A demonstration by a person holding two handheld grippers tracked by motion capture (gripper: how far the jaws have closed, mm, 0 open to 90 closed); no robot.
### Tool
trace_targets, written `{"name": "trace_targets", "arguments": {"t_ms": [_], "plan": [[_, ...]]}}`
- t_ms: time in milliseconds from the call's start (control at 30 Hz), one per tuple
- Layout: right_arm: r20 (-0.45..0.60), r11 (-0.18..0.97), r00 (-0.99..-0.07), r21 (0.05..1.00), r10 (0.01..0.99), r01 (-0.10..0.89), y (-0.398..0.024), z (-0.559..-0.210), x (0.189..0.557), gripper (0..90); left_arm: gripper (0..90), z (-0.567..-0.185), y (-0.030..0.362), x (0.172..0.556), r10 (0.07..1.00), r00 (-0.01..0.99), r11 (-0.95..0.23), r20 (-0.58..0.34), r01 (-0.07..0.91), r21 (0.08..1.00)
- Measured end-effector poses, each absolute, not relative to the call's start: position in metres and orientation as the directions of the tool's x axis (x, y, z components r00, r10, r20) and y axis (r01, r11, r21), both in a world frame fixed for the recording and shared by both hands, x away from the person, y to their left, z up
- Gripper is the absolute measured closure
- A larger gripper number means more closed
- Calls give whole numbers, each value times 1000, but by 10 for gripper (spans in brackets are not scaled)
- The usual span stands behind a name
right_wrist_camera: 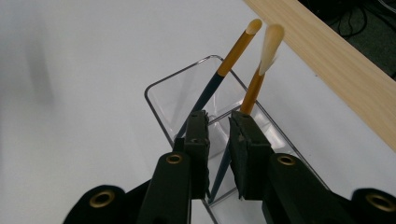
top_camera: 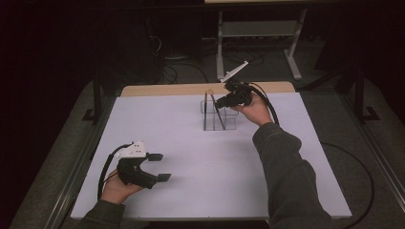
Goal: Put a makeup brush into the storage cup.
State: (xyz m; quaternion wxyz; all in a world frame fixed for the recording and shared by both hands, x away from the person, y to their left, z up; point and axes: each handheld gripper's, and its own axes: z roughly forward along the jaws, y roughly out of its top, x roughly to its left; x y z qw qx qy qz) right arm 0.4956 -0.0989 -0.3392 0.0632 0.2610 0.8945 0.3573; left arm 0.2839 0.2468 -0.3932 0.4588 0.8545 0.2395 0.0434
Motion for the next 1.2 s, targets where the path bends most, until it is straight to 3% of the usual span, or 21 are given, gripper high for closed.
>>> {"name": "trace_targets", "arguments": {"t_ms": [1200], "plan": [[145,504,-828,733,541,457,-136,-345,464,588,183,-394,248,285,461,878,-475,-132,370,799]]}}
